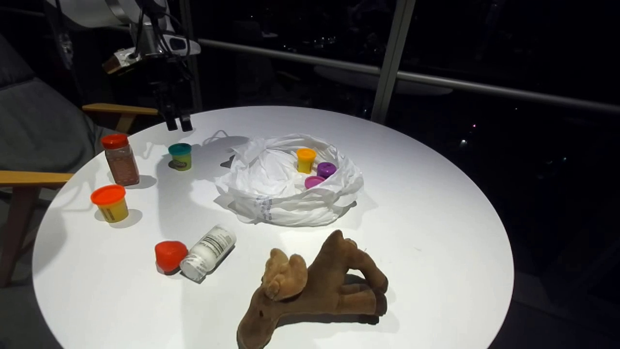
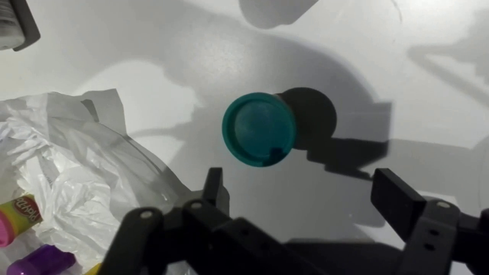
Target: Put the things on the table in the plastic bag
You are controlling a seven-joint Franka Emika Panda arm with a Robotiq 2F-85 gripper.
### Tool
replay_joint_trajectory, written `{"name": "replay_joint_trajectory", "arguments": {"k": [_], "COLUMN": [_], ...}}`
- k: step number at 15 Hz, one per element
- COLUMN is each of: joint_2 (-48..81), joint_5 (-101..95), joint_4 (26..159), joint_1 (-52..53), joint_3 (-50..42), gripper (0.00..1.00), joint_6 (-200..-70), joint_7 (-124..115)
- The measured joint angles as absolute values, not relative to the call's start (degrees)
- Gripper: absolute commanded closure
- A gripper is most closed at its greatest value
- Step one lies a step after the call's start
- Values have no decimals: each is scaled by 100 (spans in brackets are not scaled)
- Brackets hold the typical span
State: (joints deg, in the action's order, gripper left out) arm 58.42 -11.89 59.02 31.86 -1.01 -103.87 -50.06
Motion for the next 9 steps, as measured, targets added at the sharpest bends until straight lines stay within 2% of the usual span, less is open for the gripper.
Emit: {"name": "replay_joint_trajectory", "arguments": {"k": [9], "joint_2": [5643], "joint_5": [-1262], "joint_4": [6793], "joint_1": [3088], "joint_3": [-272], "gripper": [0], "joint_6": [-11294], "joint_7": [-5181]}}
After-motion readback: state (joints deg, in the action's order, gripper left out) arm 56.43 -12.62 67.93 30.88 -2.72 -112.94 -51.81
